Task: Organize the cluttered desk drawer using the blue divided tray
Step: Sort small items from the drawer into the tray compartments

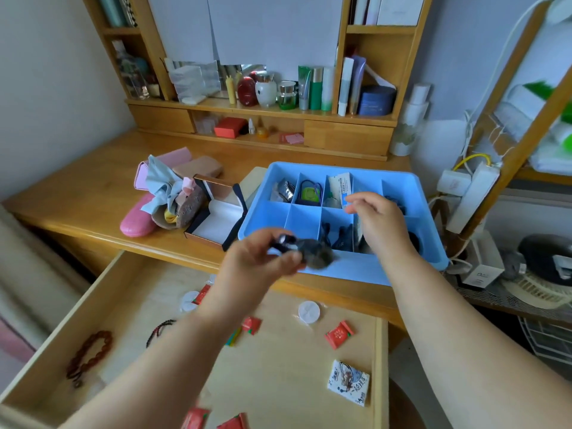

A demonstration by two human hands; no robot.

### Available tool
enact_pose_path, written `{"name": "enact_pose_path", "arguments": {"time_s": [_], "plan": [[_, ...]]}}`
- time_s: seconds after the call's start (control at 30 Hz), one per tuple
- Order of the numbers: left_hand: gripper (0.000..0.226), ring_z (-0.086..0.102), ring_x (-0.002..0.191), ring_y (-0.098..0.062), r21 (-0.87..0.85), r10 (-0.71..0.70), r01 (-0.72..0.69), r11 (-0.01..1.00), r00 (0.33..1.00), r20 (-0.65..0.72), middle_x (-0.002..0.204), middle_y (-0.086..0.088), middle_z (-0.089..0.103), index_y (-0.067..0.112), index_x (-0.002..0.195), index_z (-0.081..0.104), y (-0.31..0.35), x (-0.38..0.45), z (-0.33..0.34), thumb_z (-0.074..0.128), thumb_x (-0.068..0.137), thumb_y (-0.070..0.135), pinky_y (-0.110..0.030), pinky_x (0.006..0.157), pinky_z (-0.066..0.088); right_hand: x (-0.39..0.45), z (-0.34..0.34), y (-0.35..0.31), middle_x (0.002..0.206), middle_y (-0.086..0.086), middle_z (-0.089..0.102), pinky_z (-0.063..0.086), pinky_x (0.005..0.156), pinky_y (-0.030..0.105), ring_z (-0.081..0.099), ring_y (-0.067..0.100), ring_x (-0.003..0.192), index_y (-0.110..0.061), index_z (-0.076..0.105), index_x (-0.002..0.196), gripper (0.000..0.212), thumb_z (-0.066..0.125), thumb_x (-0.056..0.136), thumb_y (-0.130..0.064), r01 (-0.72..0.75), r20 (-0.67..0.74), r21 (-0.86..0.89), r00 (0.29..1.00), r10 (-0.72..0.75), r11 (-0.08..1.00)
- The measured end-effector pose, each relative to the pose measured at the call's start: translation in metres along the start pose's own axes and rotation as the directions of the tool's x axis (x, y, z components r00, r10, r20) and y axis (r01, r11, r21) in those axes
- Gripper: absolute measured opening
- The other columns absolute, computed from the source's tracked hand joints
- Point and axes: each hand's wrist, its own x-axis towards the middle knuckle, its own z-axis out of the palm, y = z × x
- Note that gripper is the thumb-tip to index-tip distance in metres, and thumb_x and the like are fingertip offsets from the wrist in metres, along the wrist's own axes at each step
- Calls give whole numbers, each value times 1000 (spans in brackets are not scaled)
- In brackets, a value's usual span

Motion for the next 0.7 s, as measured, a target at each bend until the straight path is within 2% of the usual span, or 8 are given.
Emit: {"name": "enact_pose_path", "arguments": {"time_s": [0.1, 0.13, 0.2, 0.27, 0.3, 0.43, 0.57, 0.7], "plan": [[30, 67, 85, -18, 159, 227, -220, 962, 974, -27, 89, -2, 74, 25, 84, 68, 28, 42, 10, 65, 82, -5, -31, 82, 52, 0, -1, 1, 86, -21, 64, 36, 63, 14, 53, -17, 73, -31, 66, 86, 23, 46, 90, -21, -39, -53, 48, 998, 41, 998], [33, 66, 88, -18, 277, 332, -325, 904, 943, 24, 93, -1, 71, 21, 85, 68, 33, 56, 15, 62, 80, -11, -30, 85, 52, 0, -1, 2, 85, -22, 63, 35, 62, 14, 52, -15, 72, -30, 67, 89, 22, 46, 90, -21, -48, -64, 51, 997, 51, 998], [33, 62, 93, -11, 509, 455, -513, 692, 856, 245, 100, -2, 68, 9, 87, 70, 37, 80, 23, 56, 76, -18, -23, 86, 51, -1, -1, 3, 87, -20, 63, 35, 59, 16, 52, -10, 66, -29, 66, 95, 22, 46, 90, -21, -41, -81, 38, 996, 44, 998], [28, 59, 97, -11, 628, 366, -585, 513, 811, 456, 102, -6, 68, 4, 86, 71, 31, 101, 28, 54, 76, -15, -25, 85, 47, -2, -1, 3, 89, -17, 64, 35, 56, 18, 53, -4, 60, -30, 64, 99, 24, 43, 92, -20, -15, -96, 10, 995, 15, 1000], [26, 59, 98, -14, 680, 286, -583, 445, 812, 509, 104, -5, 67, 6, 87, 71, 27, 108, 31, 53, 78, -10, -28, 85, 46, -2, -1, 3, 88, -16, 64, 36, 55, 19, 52, -1, 59, -31, 63, 99, 25, 42, 93, -20, -5, -105, 3, 994, 6, 1000], [30, 58, 104, -21, 782, 45, -555, 284, 822, 567, 116, 0, 61, 14, 101, 71, 6, 121, 43, 50, 84, 0, -35, 86, 44, -2, -2, 2, 89, -13, 66, 44, 64, 21, 58, 5, 75, -32, 62, 93, 26, 42, 92, -16, 13, -109, -4, 994, -13, 1000], [35, 57, 104, -23, 800, -78, -558, 220, 807, 585, 120, 2, 60, 17, 107, 69, 3, 120, 57, 45, 84, 3, -38, 87, 46, -2, -1, 2, 101, -4, 68, 47, 77, 29, 59, 15, 92, -28, 65, 98, 28, 42, 92, -13, -1, -80, -54, 997, -4, 999], [36, 57, 101, -26, 838, -219, -471, 277, 818, 532, 109, -4, 65, 14, 110, 65, 5, 118, 57, 41, 84, 3, -41, 89, 46, -3, 0, 1, 105, -3, 68, 49, 85, 34, 58, 17, 98, -27, 66, 101, 29, 42, 90, -13, -4, -43, -139, 999, -2, 990]]}}
